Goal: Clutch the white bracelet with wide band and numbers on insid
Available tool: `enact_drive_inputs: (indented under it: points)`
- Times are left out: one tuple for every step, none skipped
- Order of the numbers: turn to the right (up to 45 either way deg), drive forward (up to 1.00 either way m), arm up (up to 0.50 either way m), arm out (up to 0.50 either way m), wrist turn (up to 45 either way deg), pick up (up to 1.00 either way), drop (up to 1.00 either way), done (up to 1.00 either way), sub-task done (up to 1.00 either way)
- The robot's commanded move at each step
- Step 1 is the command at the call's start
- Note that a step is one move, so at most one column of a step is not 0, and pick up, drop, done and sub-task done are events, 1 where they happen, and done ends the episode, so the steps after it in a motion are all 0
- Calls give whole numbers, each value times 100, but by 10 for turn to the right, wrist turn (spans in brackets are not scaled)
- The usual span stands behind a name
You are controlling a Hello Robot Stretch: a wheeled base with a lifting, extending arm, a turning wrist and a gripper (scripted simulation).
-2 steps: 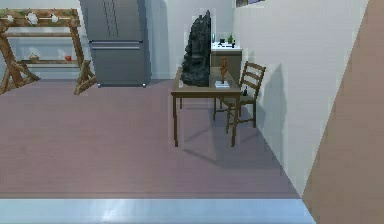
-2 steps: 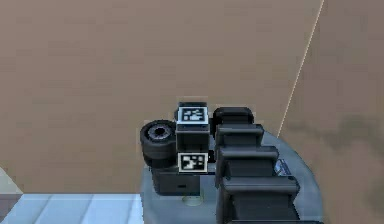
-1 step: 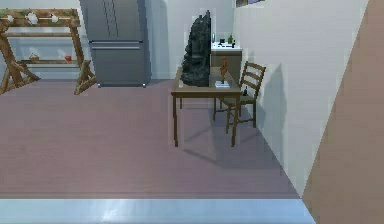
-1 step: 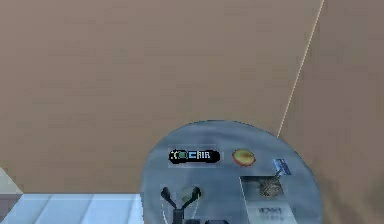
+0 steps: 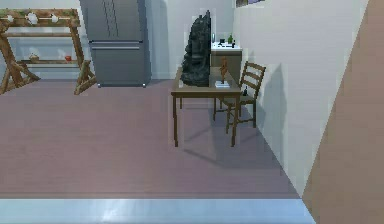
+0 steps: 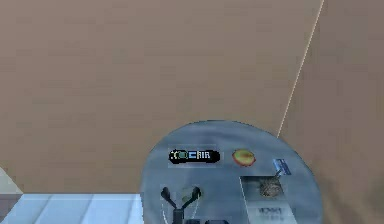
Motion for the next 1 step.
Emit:
enact_drive_inputs:
  points:
    - [0,0,10,0,0,0,0,0,0]
